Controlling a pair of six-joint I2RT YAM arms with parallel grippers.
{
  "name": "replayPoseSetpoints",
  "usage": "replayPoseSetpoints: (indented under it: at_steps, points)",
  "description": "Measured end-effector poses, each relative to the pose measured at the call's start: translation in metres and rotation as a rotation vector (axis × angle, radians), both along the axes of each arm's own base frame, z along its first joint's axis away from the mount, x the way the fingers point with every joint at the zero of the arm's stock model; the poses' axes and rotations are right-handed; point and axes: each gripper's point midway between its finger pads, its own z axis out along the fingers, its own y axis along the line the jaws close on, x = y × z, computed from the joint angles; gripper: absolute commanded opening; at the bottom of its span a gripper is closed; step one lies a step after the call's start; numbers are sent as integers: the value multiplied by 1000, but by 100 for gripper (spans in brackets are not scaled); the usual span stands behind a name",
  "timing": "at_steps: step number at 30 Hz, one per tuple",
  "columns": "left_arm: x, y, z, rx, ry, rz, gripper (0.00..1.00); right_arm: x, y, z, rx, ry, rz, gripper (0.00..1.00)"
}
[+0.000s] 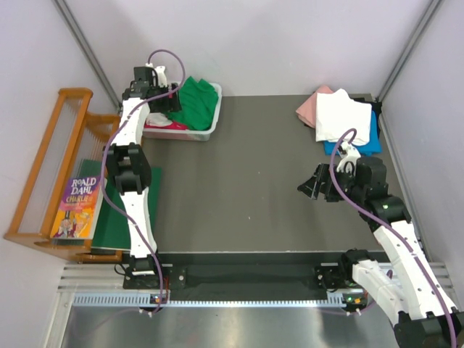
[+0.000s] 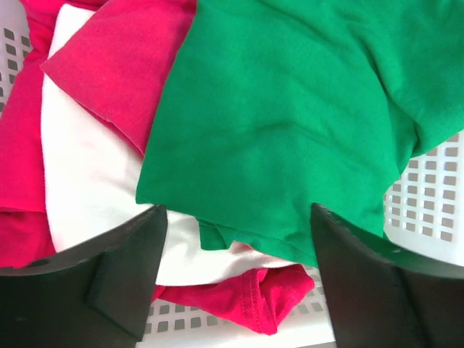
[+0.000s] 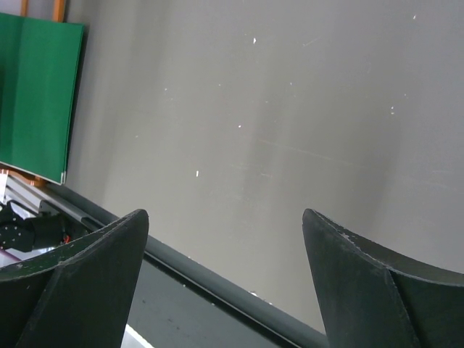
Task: Fold and stack the t-shirts
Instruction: Grab the tshirt from the pile
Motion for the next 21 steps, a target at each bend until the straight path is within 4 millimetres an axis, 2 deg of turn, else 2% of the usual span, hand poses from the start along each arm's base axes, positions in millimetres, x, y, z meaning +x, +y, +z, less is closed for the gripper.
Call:
replayPoseSetpoints:
  at_steps: [3, 5, 9, 10, 12, 13, 14, 16, 21]
  points:
    - [0, 0, -2, 2, 2, -1, 93, 0, 0, 0, 0, 0, 0, 86]
    - [0, 0, -4, 2, 7, -1, 90, 0, 0, 0, -1, 1, -1, 85]
    - [1, 0, -10, 2, 17, -1, 64, 0, 0, 0, -1, 2, -1, 84]
    - [1, 0, -12, 2, 19, -2, 46, -1, 0, -1, -1, 3, -1, 84]
    - [1, 0, -12, 6, 19, -6, 31, -1, -1, 0, -2, 1, -2, 83]
    - [1, 0, -12, 2, 20, -2, 18, -2, -1, 0, -2, -1, -3, 83]
    - [1, 1, -12, 4, 18, -4, 10, -2, -1, 1, -2, -4, -3, 83]
    - [1, 1, -12, 5, 18, -5, 0, -2, -1, 2, 0, -10, -3, 82]
    - [1, 0, -12, 6, 17, -7, 0, -3, -1, 4, 1, -17, -3, 80]
